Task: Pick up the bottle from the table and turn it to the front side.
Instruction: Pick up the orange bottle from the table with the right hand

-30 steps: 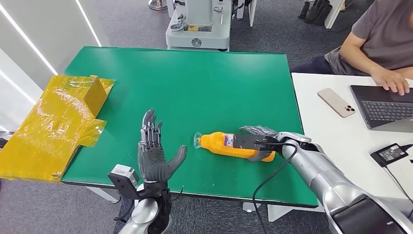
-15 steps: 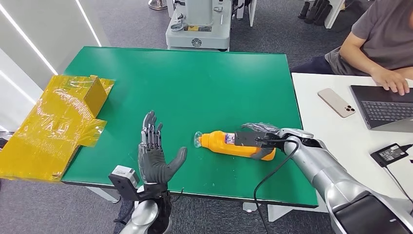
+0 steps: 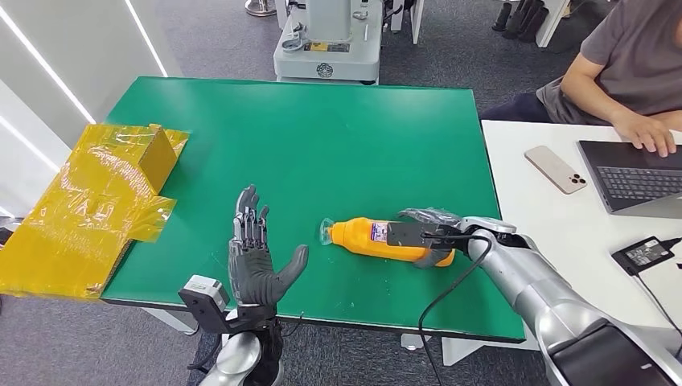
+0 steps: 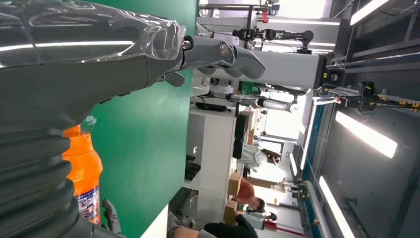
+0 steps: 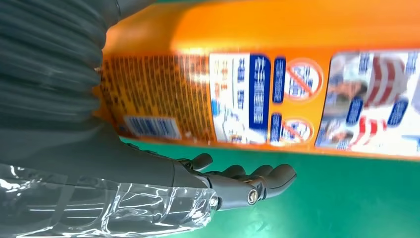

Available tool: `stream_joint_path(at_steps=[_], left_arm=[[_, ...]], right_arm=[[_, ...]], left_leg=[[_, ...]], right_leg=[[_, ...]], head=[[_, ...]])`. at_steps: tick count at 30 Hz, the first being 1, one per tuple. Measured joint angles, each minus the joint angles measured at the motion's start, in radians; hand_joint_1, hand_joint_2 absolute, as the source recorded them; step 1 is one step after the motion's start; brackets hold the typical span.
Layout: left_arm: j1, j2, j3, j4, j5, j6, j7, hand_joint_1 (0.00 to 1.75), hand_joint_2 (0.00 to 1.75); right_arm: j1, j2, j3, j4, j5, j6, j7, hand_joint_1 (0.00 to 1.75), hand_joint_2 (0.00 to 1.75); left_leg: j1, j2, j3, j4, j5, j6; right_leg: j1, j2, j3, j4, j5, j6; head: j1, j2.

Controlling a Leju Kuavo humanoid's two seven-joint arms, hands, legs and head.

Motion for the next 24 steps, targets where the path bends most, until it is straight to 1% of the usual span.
stream_joint_path(at_steps=[7, 8, 10, 11, 12, 14, 15, 24], left_arm=[[0.000, 0.000, 0.000, -0.005, 0.000, 0.002, 0.000, 0.00, 1.75], [0.000, 0.000, 0.000, -0.005, 0.000, 0.003, 0.000, 0.00, 1.75], [0.000, 0.000, 0.000, -0.005, 0.000, 0.005, 0.000, 0.00, 1.75], [0.000, 0.000, 0.000, -0.005, 0.000, 0.006, 0.000, 0.00, 1.75], [0.000, 0.000, 0.000, -0.005, 0.001, 0.007, 0.000, 0.00, 1.75], [0.000, 0.000, 0.000, -0.005, 0.001, 0.008, 0.000, 0.00, 1.75], [0.000, 0.000, 0.000, -0.005, 0.002, 0.008, 0.000, 0.00, 1.75], [0.000, 0.000, 0.000, -0.005, 0.003, 0.008, 0.000, 0.00, 1.75]], right_arm=[[0.018, 0.000, 0.004, 0.003, -0.001, -0.008, -0.002, 0.00, 1.75], [0.021, 0.000, 0.004, 0.003, -0.001, -0.011, -0.002, 0.07, 1.75], [0.024, 0.000, 0.005, 0.003, 0.000, -0.020, -0.004, 0.81, 1.75], [0.025, 0.000, 0.005, 0.003, 0.001, -0.026, -0.007, 1.23, 1.75], [0.027, 0.000, 0.006, 0.003, 0.001, -0.033, -0.011, 1.60, 1.75], [0.029, 0.000, 0.006, 0.003, 0.002, -0.046, -0.017, 1.73, 1.75], [0.030, 0.000, 0.006, 0.003, 0.002, -0.052, -0.018, 1.75, 1.75], [0.042, 0.000, 0.007, 0.001, 0.004, -0.113, -0.022, 1.75, 1.75]], left_leg=[[0.000, 0.000, 0.000, 0.000, 0.000, 0.000], [0.000, 0.000, 0.000, 0.000, 0.000, 0.000], [0.000, 0.000, 0.000, 0.000, 0.000, 0.000], [0.000, 0.000, 0.000, 0.000, 0.000, 0.000], [0.000, 0.000, 0.000, 0.000, 0.000, 0.000], [0.000, 0.000, 0.001, 0.000, 0.000, 0.000], [0.000, 0.000, 0.001, 0.000, 0.000, 0.000], [0.000, 0.000, 0.002, 0.000, 0.000, 0.000]], right_leg=[[0.000, 0.000, 0.000, 0.000, 0.000, 0.000], [0.000, 0.000, 0.000, 0.000, 0.000, 0.000], [0.000, 0.000, 0.000, 0.000, 0.000, 0.000], [0.000, 0.000, 0.000, 0.000, 0.000, 0.000], [0.000, 0.000, 0.000, 0.000, 0.000, 0.000], [0.000, 0.000, 0.000, 0.000, 0.000, 0.000], [0.000, 0.000, 0.001, 0.000, 0.000, 0.000], [0.000, 0.000, 0.002, 0.000, 0.000, 0.000]], head=[[0.000, 0.000], [0.000, 0.000], [0.000, 0.000], [0.000, 0.000], [0.000, 0.000], [0.000, 0.000], [0.000, 0.000], [0.000, 0.000]])
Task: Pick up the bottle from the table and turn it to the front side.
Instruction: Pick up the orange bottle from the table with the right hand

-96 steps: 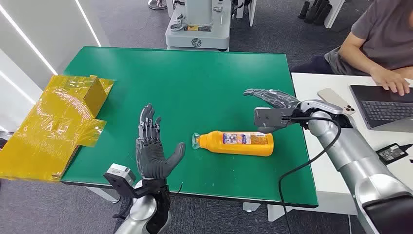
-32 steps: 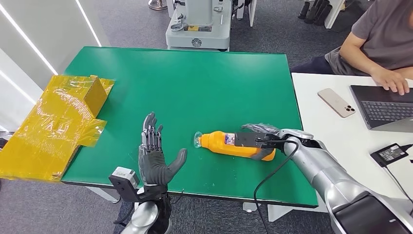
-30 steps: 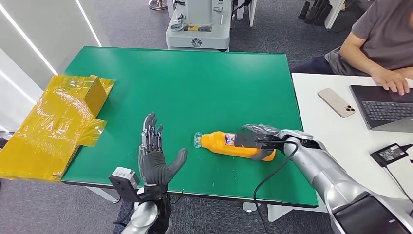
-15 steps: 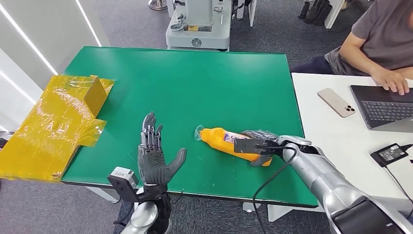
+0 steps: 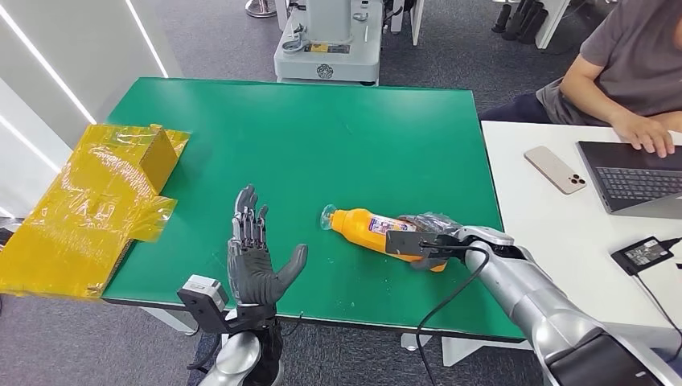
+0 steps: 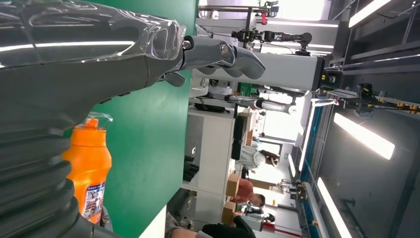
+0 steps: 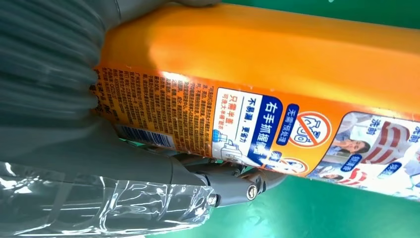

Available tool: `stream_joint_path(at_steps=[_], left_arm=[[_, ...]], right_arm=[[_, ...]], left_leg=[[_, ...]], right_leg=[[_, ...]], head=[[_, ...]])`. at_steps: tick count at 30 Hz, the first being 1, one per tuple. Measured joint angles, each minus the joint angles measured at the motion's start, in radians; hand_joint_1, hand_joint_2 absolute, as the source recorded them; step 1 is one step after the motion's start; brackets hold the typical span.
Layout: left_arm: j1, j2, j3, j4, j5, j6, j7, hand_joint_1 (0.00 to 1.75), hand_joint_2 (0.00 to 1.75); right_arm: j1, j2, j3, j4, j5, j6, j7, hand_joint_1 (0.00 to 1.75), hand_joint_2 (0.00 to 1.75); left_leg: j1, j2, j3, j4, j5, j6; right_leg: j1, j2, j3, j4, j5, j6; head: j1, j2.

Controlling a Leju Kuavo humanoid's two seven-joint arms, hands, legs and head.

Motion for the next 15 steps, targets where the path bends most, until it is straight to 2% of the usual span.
stream_joint_path(at_steps=[2, 9, 15], left_arm=[[0.000, 0.000, 0.000, 0.000, 0.000, 0.000, 0.000, 0.00, 1.75], [0.000, 0.000, 0.000, -0.005, -0.001, 0.000, 0.000, 0.00, 1.75], [0.001, 0.001, 0.000, -0.016, -0.018, 0.000, 0.000, 0.00, 1.75]], right_arm=[[0.005, 0.001, -0.001, -0.002, 0.002, -0.034, -0.001, 1.75, 1.75], [0.033, 0.028, -0.049, -0.032, 0.006, -0.244, -0.003, 1.75, 1.75], [0.076, 0.061, -0.145, -0.117, -0.013, -0.455, -0.073, 1.75, 1.75]], left_leg=[[0.000, 0.000, 0.000, 0.000, 0.000, 0.000], [0.000, 0.000, -0.001, 0.000, 0.000, 0.000], [0.000, 0.000, -0.001, 0.000, 0.000, 0.000]], right_leg=[[0.000, 0.000, 0.000, 0.000, 0.000, 0.000], [0.000, 0.000, -0.001, 0.000, 0.000, 0.000], [0.000, 0.000, -0.001, 0.000, 0.000, 0.000]], head=[[0.000, 0.000], [0.000, 0.000], [0.000, 0.000]])
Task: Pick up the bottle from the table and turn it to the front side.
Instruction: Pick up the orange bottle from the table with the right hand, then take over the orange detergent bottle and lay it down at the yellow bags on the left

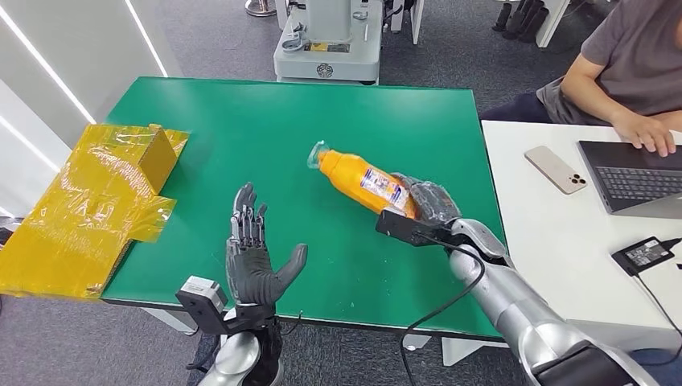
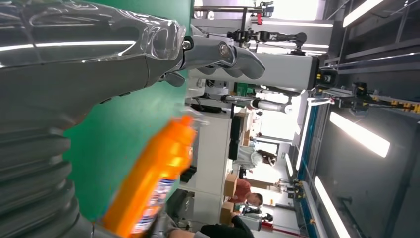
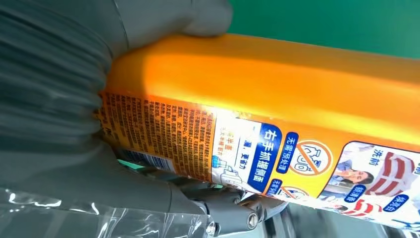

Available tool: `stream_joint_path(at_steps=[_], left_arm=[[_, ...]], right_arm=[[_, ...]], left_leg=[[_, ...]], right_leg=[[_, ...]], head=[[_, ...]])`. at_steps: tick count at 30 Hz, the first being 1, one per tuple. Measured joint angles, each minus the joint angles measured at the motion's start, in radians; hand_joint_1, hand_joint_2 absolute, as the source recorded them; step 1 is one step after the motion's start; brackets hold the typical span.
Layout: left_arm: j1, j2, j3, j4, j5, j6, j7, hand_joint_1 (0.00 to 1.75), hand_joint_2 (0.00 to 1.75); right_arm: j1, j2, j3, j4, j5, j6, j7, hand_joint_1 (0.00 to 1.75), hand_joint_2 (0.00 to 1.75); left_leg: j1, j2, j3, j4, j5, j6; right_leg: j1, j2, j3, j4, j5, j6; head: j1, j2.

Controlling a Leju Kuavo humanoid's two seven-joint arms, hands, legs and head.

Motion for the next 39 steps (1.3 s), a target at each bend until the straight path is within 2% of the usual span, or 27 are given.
stream_joint_path(at_steps=[5, 7, 12, 16, 23, 29, 35, 39], left_arm=[[-0.001, 0.000, 0.000, -0.007, -0.012, 0.002, -0.002, 0.00, 1.75], [-0.002, 0.000, 0.000, -0.010, -0.012, 0.002, -0.002, 0.00, 1.75], [-0.013, 0.000, -0.001, -0.012, 0.011, -0.031, -0.001, 0.00, 1.75], [-0.048, 0.001, -0.012, -0.012, 0.047, -0.103, 0.025, 0.00, 1.75], [-0.135, 0.009, -0.056, 0.027, 0.080, -0.255, 0.124, 0.00, 1.75], [-0.218, 0.008, -0.082, 0.090, 0.080, -0.303, 0.156, 0.00, 1.75], [-0.280, 0.004, -0.107, 0.139, 0.087, -0.333, 0.164, 0.00, 1.75], [-0.300, 0.000, -0.109, 0.160, 0.093, -0.336, 0.164, 0.00, 1.75]], right_arm=[[0.101, 0.007, -0.095, -0.147, 0.021, -0.251, -0.058, 1.75, 1.75], [0.159, 0.008, -0.139, -0.230, 0.033, -0.320, -0.075, 1.75, 1.75], [0.296, 0.009, -0.225, -0.406, 0.047, -0.441, -0.156, 1.75, 1.75], [0.372, 0.015, -0.256, -0.518, 0.041, -0.484, -0.237, 1.75, 1.75], [0.418, 0.021, -0.263, -0.601, 0.044, -0.465, -0.282, 1.75, 1.75], [0.422, 0.032, -0.260, -0.604, 0.048, -0.420, -0.292, 1.75, 1.75], [0.413, 0.042, -0.228, -0.582, 0.062, -0.257, -0.284, 1.75, 1.75], [0.405, 0.052, -0.208, -0.549, 0.066, -0.181, -0.296, 1.75, 1.75]], left_leg=[[0.000, -0.001, 0.000, 0.000, 0.000, 0.000], [0.000, -0.001, -0.001, 0.000, 0.000, 0.000], [0.000, -0.001, -0.001, 0.000, 0.000, 0.000], [0.000, 0.000, -0.001, 0.000, 0.000, 0.000], [0.000, 0.000, 0.000, 0.000, 0.000, 0.000], [0.000, 0.000, -0.001, 0.000, 0.000, 0.000], [0.000, 0.000, -0.001, 0.000, 0.000, 0.000], [0.000, 0.000, -0.001, 0.000, 0.000, 0.000]], right_leg=[[0.000, -0.001, 0.000, 0.000, 0.000, 0.000], [0.000, -0.001, 0.000, -0.001, 0.000, 0.000], [0.000, -0.001, 0.000, -0.001, 0.000, 0.000], [0.000, 0.000, 0.000, -0.001, 0.000, 0.000], [0.000, 0.000, 0.000, -0.001, 0.000, 0.000], [0.000, 0.000, 0.000, 0.000, 0.000, 0.000], [0.000, 0.000, -0.001, 0.000, 0.000, 0.000], [0.000, 0.000, -0.001, 0.000, 0.000, 0.000]], head=[[0.000, 0.000], [0.000, 0.000], [0.000, 0.000], [0.000, 0.000], [0.000, 0.000], [0.000, 0.000], [0.000, 0.000], [0.000, 0.000]])
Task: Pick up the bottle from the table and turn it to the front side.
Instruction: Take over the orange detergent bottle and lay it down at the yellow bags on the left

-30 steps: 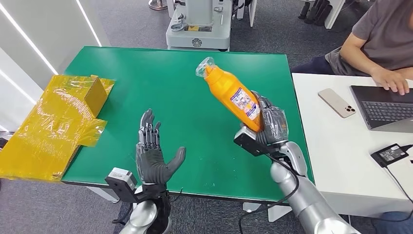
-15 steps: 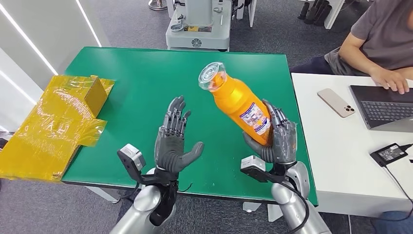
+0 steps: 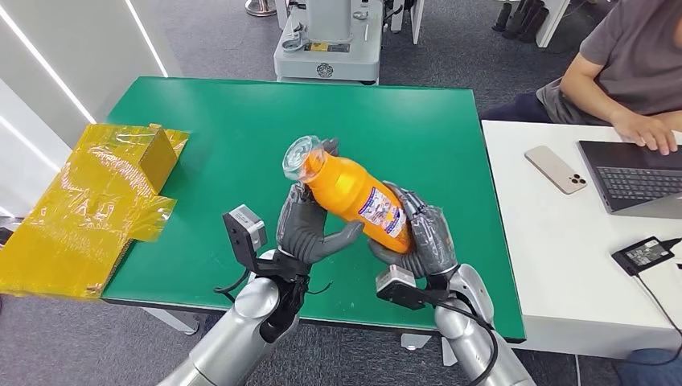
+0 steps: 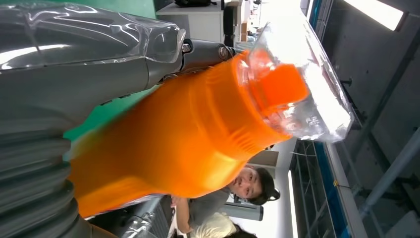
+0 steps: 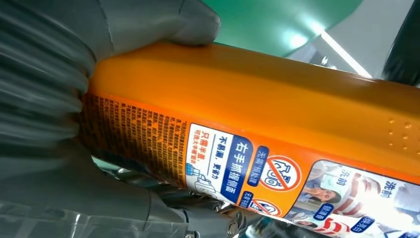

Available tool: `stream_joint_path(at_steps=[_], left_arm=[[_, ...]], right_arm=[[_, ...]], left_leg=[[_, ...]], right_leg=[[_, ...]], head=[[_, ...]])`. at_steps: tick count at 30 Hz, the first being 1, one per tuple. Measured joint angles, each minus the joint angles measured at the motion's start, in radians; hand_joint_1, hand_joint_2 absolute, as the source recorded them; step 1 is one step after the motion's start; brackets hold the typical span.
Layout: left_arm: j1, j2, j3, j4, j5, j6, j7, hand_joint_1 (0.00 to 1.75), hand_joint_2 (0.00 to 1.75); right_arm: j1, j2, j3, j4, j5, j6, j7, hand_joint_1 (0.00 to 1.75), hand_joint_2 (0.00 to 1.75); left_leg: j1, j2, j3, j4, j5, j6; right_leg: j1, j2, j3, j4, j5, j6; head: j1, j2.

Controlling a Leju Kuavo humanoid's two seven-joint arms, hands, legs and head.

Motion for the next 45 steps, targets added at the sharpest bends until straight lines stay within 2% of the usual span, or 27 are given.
stream_joint_path(at_steps=[16, 28, 30, 32, 34, 45], left_arm=[[-0.007, 0.002, 0.000, 0.039, 0.021, 0.010, -0.006, 0.00, 1.75], [-0.004, 0.003, 0.000, 0.053, -0.005, 0.078, -0.007, 0.00, 1.75], [-0.002, 0.004, 0.000, 0.053, -0.008, 0.084, -0.009, 0.51, 1.75], [0.002, 0.006, 0.000, 0.053, -0.012, 0.090, -0.012, 1.38, 1.75], [0.008, 0.007, 0.000, 0.053, -0.015, 0.094, -0.016, 1.75, 1.75], [0.017, 0.007, 0.000, 0.053, -0.014, 0.093, -0.019, 1.75, 1.75]], right_arm=[[-0.033, 0.016, 0.033, 0.085, 0.008, 0.139, -0.035, 1.75, 1.75], [-0.054, 0.023, 0.040, 0.125, 0.007, 0.226, -0.043, 1.75, 1.75], [-0.058, 0.025, 0.041, 0.132, 0.009, 0.236, -0.043, 1.75, 1.75], [-0.060, 0.026, 0.041, 0.138, 0.013, 0.245, -0.043, 1.75, 1.75], [-0.061, 0.028, 0.041, 0.143, 0.017, 0.249, -0.041, 1.75, 1.75], [-0.064, 0.037, 0.041, 0.157, 0.030, 0.249, -0.035, 1.75, 1.75]], left_leg=[[0.000, 0.000, 0.000, 0.000, 0.000, 0.000], [0.000, 0.000, 0.000, 0.000, 0.000, 0.000], [0.000, 0.000, 0.000, 0.000, 0.000, 0.000], [0.000, 0.000, 0.000, 0.000, 0.000, 0.000], [0.000, 0.000, 0.000, 0.000, 0.000, 0.000], [0.000, 0.000, 0.000, 0.000, 0.000, 0.000]], right_leg=[[0.000, 0.000, 0.000, 0.000, 0.000, 0.000], [0.000, 0.000, 0.000, 0.000, 0.000, 0.000], [0.000, 0.000, 0.000, 0.000, 0.000, 0.000], [0.000, 0.000, 0.000, 0.000, 0.000, 0.000], [0.000, 0.000, 0.000, 0.000, 0.000, 0.000], [0.000, 0.000, 0.000, 0.000, 0.000, 0.000]], head=[[0.000, 0.000], [0.000, 0.000], [0.000, 0.000], [0.000, 0.000], [0.000, 0.000], [0.000, 0.000]])
